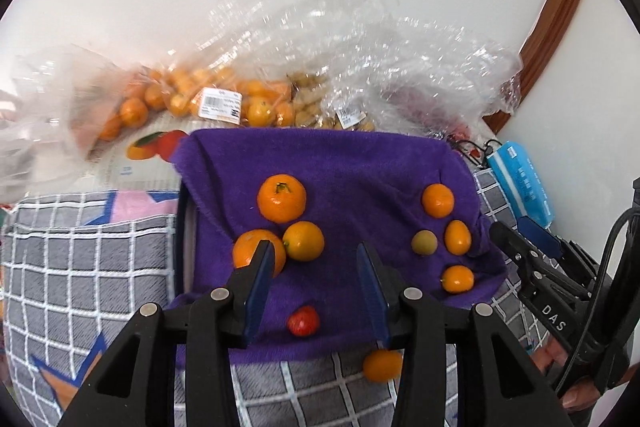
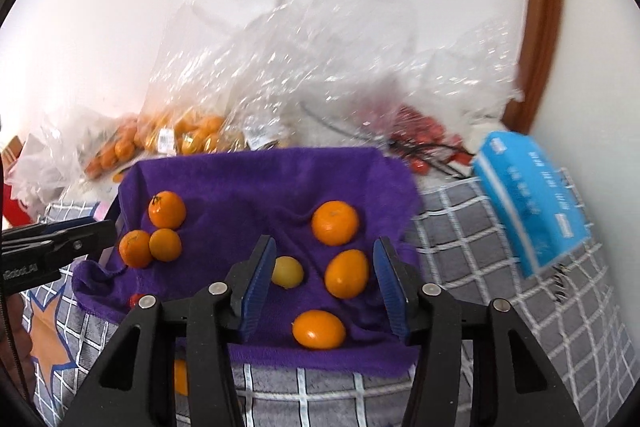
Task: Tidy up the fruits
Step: 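Withdraw both open tools from the towel toward the loose fruits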
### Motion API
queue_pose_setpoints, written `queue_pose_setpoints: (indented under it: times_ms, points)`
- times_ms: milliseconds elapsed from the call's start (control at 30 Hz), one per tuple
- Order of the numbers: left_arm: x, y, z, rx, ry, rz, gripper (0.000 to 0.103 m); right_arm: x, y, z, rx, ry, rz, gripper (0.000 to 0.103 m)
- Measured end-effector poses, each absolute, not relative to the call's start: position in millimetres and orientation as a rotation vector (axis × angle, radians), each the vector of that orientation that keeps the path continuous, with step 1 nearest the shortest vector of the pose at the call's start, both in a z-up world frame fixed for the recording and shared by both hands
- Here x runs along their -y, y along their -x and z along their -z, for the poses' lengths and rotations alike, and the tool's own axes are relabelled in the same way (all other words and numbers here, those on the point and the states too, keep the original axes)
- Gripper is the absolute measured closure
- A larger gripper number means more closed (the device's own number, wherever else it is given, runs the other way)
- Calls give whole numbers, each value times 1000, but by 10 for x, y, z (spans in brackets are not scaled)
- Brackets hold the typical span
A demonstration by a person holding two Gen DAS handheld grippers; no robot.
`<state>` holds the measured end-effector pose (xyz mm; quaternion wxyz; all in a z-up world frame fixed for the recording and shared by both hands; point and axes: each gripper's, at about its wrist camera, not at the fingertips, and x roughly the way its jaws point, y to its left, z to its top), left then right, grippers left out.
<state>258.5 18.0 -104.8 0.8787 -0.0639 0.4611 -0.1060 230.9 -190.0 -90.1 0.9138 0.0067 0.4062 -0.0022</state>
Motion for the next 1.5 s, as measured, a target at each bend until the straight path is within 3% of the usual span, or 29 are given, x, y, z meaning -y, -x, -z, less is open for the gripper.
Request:
queue_pose_setpoints:
  times_ms: [200, 333, 733, 933, 1400, 1500]
  points:
    - [-311, -2288, 882, -928, 146, 202, 62, 1792, -2033, 795, -841, 13, -28, 51]
    - [-402, -2119, 854, -917, 158, 185, 56, 1678, -1851, 790, -852, 44, -46, 51]
    - [-674, -1687, 1059, -925, 187, 110, 54, 1394, -1425, 1094, -907, 88, -121, 51]
    - [-788, -1577, 1306, -948, 201, 67, 54, 1296, -1344, 1400, -957, 88, -162, 61]
    - [-869, -1595, 1532, -999, 218, 79, 54, 1215, -1537, 1699, -995, 83, -194, 64]
    - [-843, -1615, 1549, -1000, 209, 88, 54, 1231, -1581, 1761, -1014, 73, -200, 72]
